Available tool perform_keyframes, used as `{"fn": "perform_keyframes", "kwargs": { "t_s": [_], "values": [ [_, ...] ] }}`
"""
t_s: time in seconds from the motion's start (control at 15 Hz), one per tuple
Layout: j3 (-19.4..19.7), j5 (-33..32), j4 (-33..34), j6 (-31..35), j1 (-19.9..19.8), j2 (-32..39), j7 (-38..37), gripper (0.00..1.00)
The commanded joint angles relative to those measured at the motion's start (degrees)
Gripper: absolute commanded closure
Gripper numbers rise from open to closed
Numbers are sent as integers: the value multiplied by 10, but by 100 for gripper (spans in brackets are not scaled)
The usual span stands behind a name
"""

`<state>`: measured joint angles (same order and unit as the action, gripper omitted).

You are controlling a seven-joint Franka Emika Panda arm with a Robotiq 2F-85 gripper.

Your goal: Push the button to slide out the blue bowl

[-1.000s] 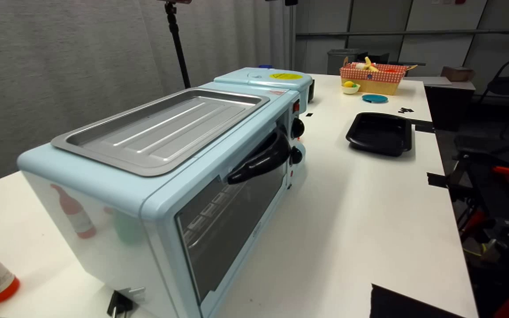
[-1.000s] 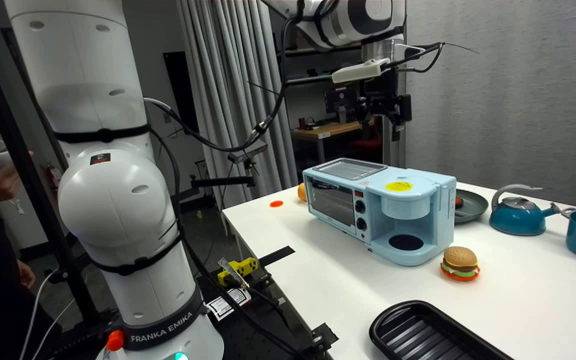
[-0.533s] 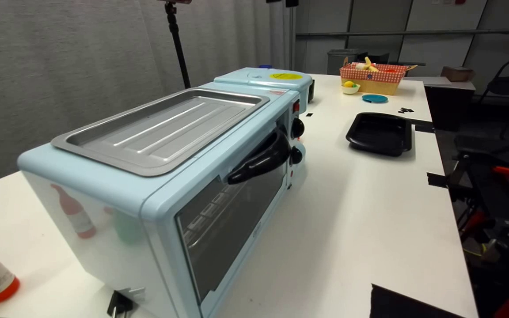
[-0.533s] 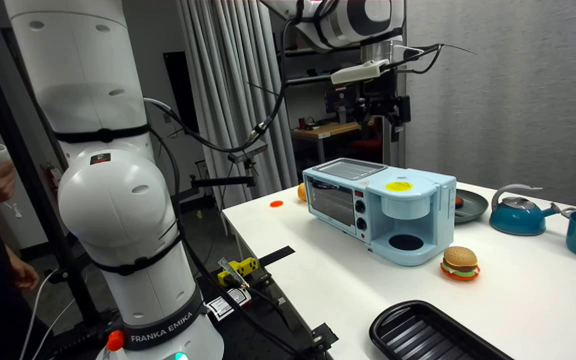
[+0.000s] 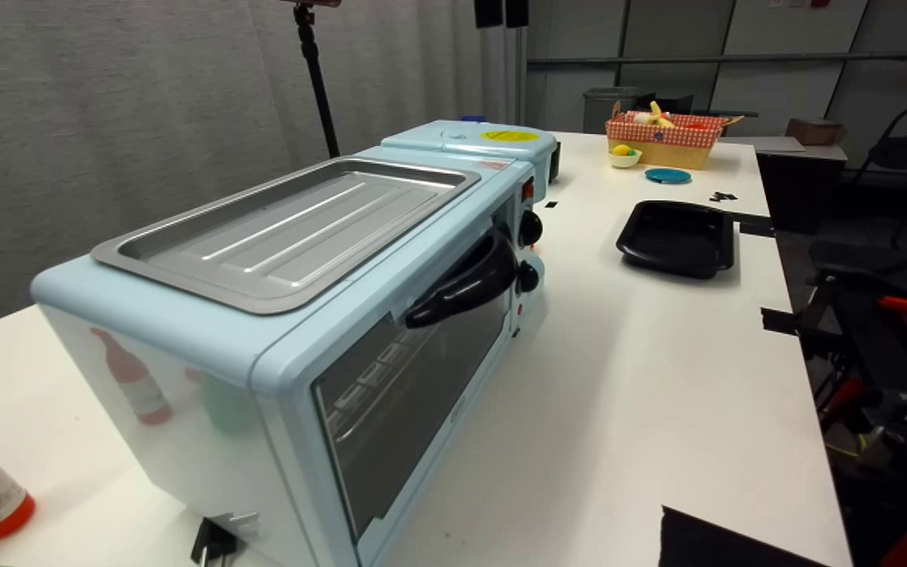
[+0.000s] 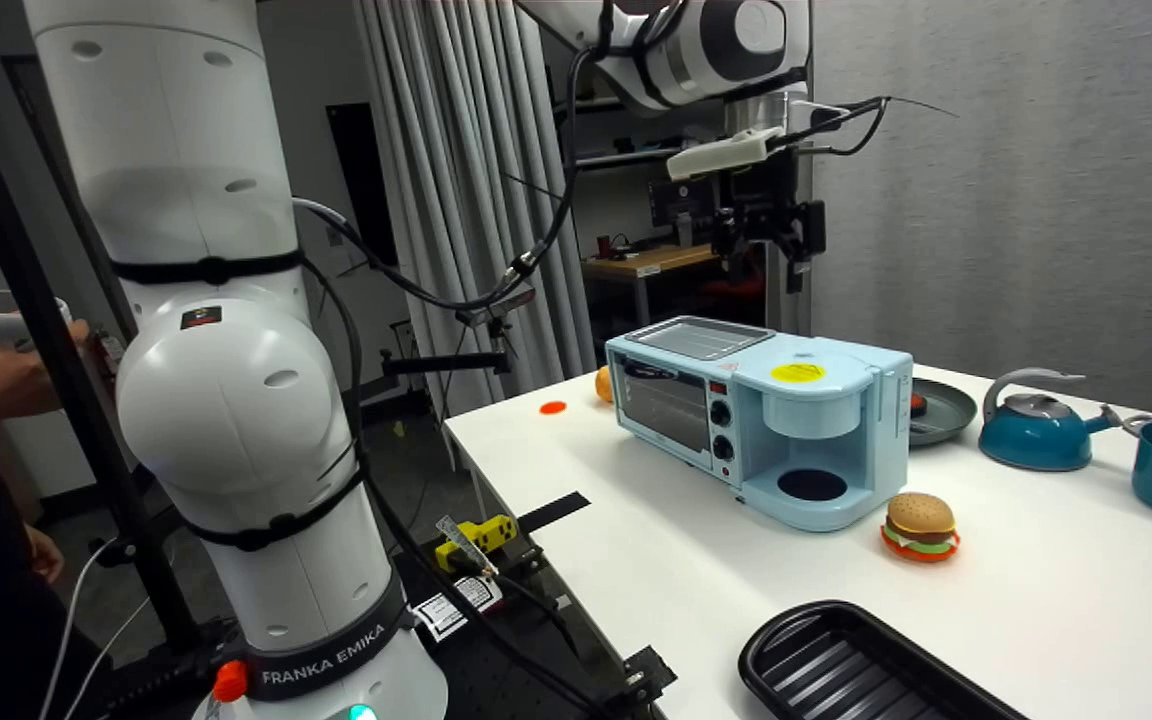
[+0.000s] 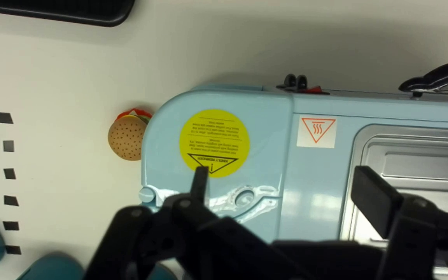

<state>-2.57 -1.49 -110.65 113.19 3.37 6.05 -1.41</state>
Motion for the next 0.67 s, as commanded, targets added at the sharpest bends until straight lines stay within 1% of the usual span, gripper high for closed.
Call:
{"fn": "perform_keyframes", "kwargs": {
  "t_s": [0.0, 0.07, 0.53, 0.6],
  "values": [
    [2, -8, 35, 1, -3, 29, 6, 37],
    [3, -7, 42, 1, -3, 34, 6, 47],
    [6, -5, 77, 17, -5, 74, 3, 100],
    [7, -7, 81, 19, -4, 79, 1, 100]
  ]
}}
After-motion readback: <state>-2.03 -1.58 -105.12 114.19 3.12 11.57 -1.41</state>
